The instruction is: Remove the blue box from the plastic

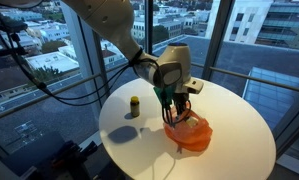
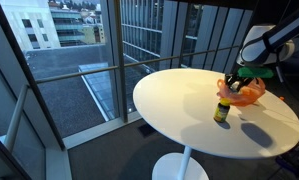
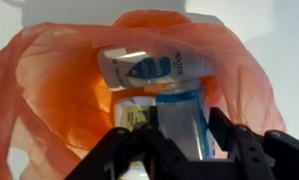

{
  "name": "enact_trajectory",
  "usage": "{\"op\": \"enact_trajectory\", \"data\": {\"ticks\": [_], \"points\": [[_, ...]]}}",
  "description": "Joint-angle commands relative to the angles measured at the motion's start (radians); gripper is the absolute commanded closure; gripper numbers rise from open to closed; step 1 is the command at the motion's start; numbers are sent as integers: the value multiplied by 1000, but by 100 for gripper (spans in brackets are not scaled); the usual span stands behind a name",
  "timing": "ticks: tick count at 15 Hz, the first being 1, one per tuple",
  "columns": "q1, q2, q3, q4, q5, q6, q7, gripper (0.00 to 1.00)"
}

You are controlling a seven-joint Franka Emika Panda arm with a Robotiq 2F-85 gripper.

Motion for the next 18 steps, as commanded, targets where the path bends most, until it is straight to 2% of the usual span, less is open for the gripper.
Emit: {"op": "enact_trajectory", "data": {"ticks": [1,2,3,12,18], "points": [[14,-35,-9,-14,-15,5,19,74],[14,-46,-8,-20,-15,5,17,81],[15,-63,-5,-29,-14,4,12,81],[48,-196,-7,-99,-48,-13,34,81],[49,-296,23,-151,-61,-104,25,81]]}}
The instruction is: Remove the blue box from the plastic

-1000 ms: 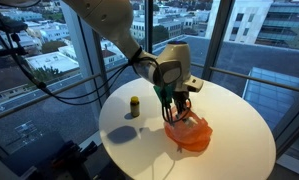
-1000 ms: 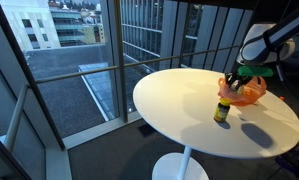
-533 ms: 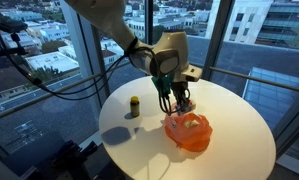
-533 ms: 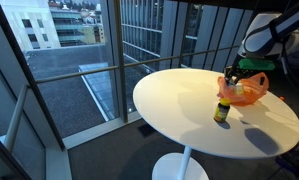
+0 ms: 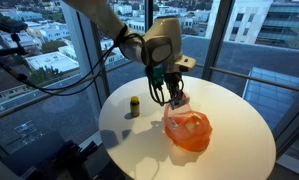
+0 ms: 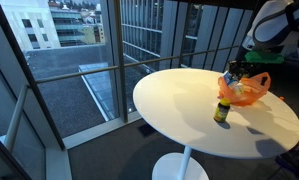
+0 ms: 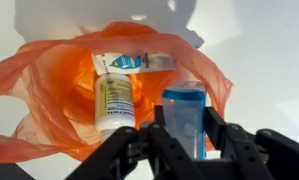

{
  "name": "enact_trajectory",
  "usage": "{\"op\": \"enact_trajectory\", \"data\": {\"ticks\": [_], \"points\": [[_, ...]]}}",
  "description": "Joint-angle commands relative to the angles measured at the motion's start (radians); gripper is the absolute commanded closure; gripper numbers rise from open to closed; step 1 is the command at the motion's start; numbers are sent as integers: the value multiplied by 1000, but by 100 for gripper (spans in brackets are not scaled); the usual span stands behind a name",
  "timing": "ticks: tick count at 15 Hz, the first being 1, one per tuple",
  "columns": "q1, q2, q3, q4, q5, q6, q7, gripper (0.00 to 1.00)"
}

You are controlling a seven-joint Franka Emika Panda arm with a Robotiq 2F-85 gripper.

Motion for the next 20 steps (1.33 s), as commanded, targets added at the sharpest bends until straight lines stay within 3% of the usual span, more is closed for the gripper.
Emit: {"op": "enact_trajectory", "data": {"ticks": [1,7,13,20], "points": [[-3,-90,24,-47,-25,-74,16,81],[-9,-157,76,-75,-12,-126,5,81],[-4,-146,127,-94,-1,-126,-2,81],[-3,-117,134,-149,-37,-123,9,81]]}}
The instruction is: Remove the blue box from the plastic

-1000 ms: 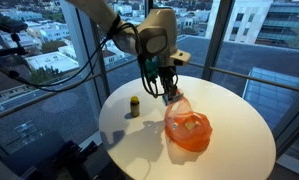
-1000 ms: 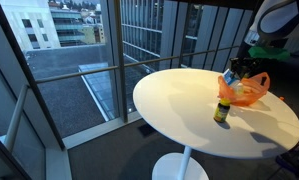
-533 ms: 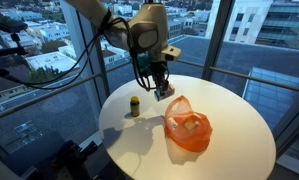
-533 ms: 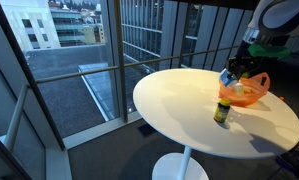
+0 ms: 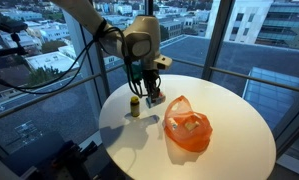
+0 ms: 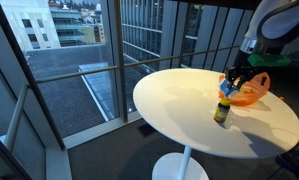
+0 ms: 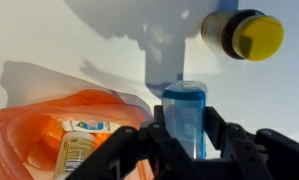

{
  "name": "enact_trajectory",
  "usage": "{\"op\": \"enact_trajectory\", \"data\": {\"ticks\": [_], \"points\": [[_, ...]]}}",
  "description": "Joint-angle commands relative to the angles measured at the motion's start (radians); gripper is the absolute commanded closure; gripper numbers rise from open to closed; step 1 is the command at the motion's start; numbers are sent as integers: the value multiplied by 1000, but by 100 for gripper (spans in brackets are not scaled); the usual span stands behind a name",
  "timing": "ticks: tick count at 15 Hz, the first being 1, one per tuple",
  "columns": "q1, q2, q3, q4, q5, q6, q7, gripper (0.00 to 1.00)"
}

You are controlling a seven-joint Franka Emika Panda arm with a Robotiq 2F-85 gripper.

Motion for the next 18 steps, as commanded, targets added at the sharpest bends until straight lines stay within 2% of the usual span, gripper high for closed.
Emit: {"op": "enact_trajectory", "data": {"ticks": [1,7,8,11,12,18], "points": [[-4,8,-1,-21,-33,-13,7,81],[-3,35,2,-32,-12,-3,-1,81],[-3,38,2,-32,-12,-3,-1,56],[-3,40,2,-32,-12,-3,-1,56],[-3,40,2,-32,-12,-3,-1,81],[3,70,4,-17,-13,16,6,81]]}}
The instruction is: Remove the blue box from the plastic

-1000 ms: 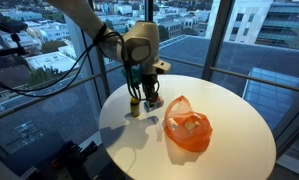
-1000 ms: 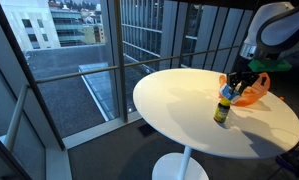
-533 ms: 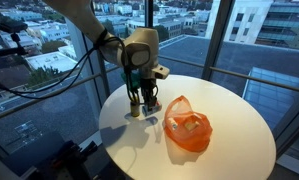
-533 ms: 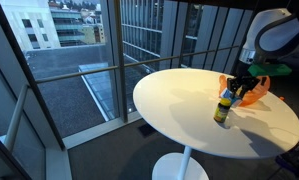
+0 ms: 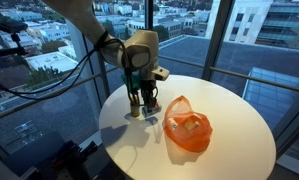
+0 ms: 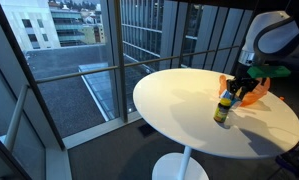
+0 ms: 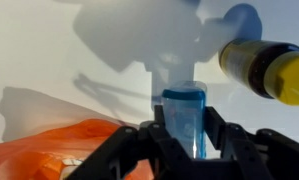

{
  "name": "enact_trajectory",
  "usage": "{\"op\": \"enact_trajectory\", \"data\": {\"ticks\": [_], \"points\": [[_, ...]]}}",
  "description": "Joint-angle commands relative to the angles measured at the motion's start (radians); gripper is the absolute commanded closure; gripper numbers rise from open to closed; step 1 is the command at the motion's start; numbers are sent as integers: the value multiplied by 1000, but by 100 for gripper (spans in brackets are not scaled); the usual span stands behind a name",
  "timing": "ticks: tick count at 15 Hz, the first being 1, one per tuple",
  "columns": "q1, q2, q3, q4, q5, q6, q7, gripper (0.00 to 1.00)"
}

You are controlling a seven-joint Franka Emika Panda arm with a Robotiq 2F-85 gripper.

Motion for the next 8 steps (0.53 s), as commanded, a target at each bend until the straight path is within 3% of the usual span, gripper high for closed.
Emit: {"op": "enact_trajectory", "data": {"ticks": [1,8], "points": [[4,20,6,20,2,10,6,81],[14,58,28,54,21,36,5,81]]}}
